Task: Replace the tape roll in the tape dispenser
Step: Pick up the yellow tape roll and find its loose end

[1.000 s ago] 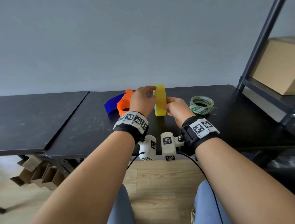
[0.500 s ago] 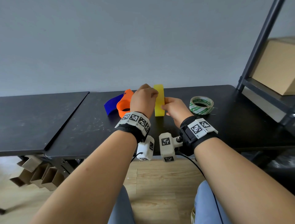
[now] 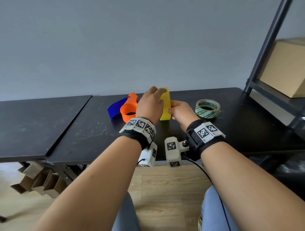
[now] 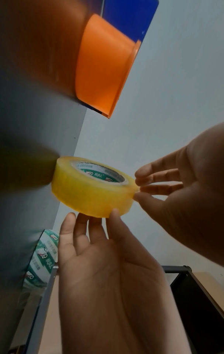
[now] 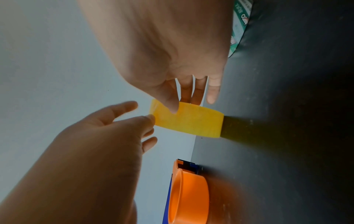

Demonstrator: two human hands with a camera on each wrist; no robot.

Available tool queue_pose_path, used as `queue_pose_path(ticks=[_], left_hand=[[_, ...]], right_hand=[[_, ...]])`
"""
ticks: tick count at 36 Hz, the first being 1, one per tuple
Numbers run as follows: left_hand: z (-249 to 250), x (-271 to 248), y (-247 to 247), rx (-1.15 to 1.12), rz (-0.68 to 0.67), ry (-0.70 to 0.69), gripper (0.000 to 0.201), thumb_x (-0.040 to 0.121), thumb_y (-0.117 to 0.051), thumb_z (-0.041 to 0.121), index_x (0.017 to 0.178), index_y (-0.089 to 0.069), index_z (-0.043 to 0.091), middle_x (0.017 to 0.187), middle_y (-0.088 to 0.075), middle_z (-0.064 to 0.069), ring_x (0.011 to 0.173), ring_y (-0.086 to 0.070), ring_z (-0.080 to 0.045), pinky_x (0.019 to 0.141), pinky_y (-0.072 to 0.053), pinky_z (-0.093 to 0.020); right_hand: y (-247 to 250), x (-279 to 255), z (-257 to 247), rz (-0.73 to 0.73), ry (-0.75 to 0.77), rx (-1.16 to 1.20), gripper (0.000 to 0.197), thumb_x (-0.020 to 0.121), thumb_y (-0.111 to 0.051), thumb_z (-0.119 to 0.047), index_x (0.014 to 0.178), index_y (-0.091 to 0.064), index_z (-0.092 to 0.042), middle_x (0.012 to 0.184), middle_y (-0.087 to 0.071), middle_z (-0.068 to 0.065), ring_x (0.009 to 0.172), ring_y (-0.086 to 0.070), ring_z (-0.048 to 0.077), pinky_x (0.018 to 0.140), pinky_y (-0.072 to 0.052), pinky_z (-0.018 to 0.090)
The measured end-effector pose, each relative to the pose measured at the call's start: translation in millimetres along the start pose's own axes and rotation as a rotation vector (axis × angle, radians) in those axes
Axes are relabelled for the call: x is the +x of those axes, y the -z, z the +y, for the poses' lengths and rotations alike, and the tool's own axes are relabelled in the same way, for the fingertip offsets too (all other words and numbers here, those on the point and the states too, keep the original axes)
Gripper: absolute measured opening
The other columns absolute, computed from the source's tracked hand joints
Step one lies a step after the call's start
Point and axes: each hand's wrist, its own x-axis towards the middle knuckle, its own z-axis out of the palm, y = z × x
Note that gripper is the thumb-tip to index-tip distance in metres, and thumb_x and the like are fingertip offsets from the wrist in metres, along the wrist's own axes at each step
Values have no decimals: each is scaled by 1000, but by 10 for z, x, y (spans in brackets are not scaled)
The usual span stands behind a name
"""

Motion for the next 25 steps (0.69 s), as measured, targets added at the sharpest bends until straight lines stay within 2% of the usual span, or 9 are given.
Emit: queue_pose_path(ticks=[2,5,8,10,12,16,20,25], left_hand=[[1,9,21,24,-17,-26,37,91,-51,4,125,-63,15,116,-62,-8,109,-58,-24,85,-49,-32],[-22,30,32,81,-16,-67,28,94,-51,8,114,-71,12,114,-63,-7,109,-56,-24,81,-39,-25],[-46,30,18,105,-10,-92,26,95,-52,12,111,-72,11,112,-64,-8,106,-57,-25,81,-41,-28],[-53,26,5,104,-13,-97,25,94,-54,14,111,-72,11,111,-63,-7,105,-57,-24,82,-44,-31],[-51,27,-2,107,-19,-96,25,94,-54,14,112,-71,11,112,-63,-7,105,-57,-24,82,-45,-31],[-54,37,-7,135,-15,-113,25,96,-52,15,112,-71,12,113,-63,-6,106,-57,-23,81,-45,-31],[-59,55,1,167,9,-117,25,96,-51,18,106,-74,13,108,-65,-5,103,-57,-22,74,-44,-31],[-47,91,7,197,15,-118,25,97,-48,17,100,-73,12,102,-64,-5,98,-58,-22,65,-40,-31]], right_hand=[[-8,2,1,-5,-1,2,36,92,-46,6,121,-63,-6,124,-65,19,99,-54,22,81,-39,31],[-21,3,2,-1,-2,0,34,91,-46,6,117,-64,-4,124,-63,24,99,-55,25,82,-39,32],[-22,-2,-2,11,-7,-8,33,92,-46,5,119,-63,-2,127,-62,25,111,-57,35,86,-41,36],[-21,-10,-7,24,-4,-25,33,92,-46,6,120,-62,1,128,-59,28,122,-53,40,95,-44,45],[-25,-17,-14,27,-5,-35,33,92,-45,6,120,-62,2,129,-59,28,125,-51,40,102,-42,49],[-29,-17,-27,29,-8,-43,32,91,-46,5,120,-61,4,129,-59,28,124,-51,41,103,-41,50],[-22,-17,-29,19,-12,-44,34,91,-46,5,121,-62,1,129,-60,25,124,-52,38,102,-42,46],[-9,-16,-18,-2,-10,-34,35,93,-47,4,123,-61,-2,129,-62,21,122,-54,35,90,-41,36]])
